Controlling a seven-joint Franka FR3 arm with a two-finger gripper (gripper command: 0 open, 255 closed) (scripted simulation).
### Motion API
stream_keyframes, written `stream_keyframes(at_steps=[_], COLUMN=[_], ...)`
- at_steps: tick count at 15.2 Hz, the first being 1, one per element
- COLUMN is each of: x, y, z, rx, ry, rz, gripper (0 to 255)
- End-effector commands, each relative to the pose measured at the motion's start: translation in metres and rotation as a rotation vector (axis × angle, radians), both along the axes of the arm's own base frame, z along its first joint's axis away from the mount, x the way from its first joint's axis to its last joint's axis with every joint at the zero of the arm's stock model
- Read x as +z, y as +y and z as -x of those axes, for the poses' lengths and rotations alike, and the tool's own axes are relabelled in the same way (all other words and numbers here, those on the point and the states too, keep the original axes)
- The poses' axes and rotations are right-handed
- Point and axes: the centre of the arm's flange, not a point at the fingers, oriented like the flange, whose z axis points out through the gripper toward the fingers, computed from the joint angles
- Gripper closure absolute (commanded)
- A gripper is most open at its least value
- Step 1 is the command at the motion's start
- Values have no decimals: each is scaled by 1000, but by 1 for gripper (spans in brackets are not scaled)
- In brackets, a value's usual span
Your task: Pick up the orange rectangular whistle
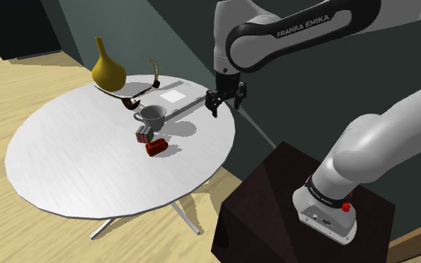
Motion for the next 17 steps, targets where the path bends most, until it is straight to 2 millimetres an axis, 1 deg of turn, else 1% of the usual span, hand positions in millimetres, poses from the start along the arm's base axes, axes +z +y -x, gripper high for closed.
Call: stream_keyframes(at_steps=[1, 9, 17], x=[-16, -73, -127], y=[14, 70, 119], z=[-15, -78, -148], rx=[-33, -152, -271], ry=[-6, -26, -46], rz=[-7, -32, -57], gripper=[0, 0, 0])
